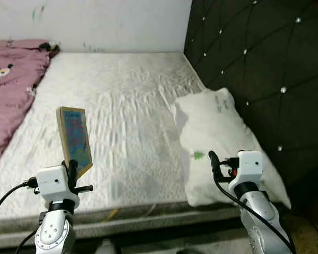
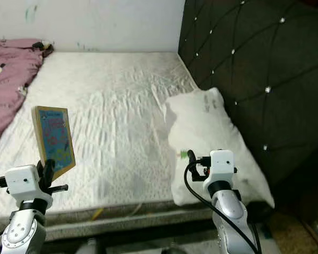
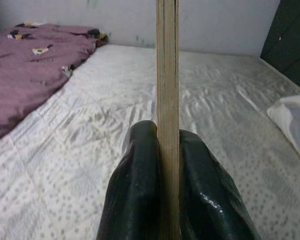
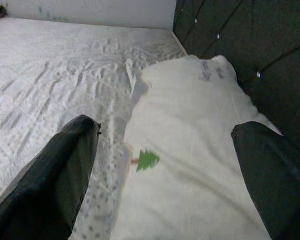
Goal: Clean up the room
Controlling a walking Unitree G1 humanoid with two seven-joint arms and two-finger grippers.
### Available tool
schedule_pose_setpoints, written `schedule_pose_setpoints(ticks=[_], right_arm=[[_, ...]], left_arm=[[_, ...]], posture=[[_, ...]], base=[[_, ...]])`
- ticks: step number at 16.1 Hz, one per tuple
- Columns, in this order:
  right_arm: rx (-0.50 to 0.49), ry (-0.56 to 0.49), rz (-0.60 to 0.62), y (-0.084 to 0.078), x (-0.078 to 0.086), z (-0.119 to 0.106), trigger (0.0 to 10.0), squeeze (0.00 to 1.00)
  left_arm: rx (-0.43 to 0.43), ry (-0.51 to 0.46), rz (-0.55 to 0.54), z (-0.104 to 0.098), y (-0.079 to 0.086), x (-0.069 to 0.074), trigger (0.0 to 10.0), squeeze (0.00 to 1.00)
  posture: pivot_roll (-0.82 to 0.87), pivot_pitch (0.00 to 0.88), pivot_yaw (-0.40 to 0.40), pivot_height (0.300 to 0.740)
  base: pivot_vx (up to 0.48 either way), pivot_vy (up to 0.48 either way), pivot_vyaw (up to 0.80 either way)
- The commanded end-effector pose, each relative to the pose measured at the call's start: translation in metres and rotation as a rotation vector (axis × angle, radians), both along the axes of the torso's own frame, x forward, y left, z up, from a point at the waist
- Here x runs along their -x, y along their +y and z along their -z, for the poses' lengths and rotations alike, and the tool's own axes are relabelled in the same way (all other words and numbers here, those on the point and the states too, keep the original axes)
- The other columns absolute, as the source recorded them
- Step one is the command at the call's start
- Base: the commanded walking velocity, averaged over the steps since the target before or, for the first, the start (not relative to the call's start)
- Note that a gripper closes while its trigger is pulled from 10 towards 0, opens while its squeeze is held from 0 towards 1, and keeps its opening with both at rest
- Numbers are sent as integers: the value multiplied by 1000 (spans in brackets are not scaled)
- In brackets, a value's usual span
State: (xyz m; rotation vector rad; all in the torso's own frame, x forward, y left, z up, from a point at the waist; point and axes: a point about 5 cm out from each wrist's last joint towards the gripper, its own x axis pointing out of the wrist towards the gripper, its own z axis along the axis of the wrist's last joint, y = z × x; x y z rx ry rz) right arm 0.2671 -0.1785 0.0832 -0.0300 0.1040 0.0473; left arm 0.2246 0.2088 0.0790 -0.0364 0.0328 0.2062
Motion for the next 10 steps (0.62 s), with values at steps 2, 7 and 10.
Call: schedule_pose_setpoints(ticks=[2,7,10], right_arm=[[16,11,3,-2,1,2,10000,0],[24,26,-15,-1,-2,4,10000,0],[33,30,-21,-2,-3,5,10000,0]], left_arm=[[5,-17,-7,-4,2,-2,10000,0],[14,-13,-21,-4,4,-2,10000,0],[7,-23,-23,-5,5,-2,10000,0]], posture=[[20,39,-45,630],[19,42,-46,630],[19,42,-46,630]], base=[[0,0,0],[0,0,0],[0,0,0]])
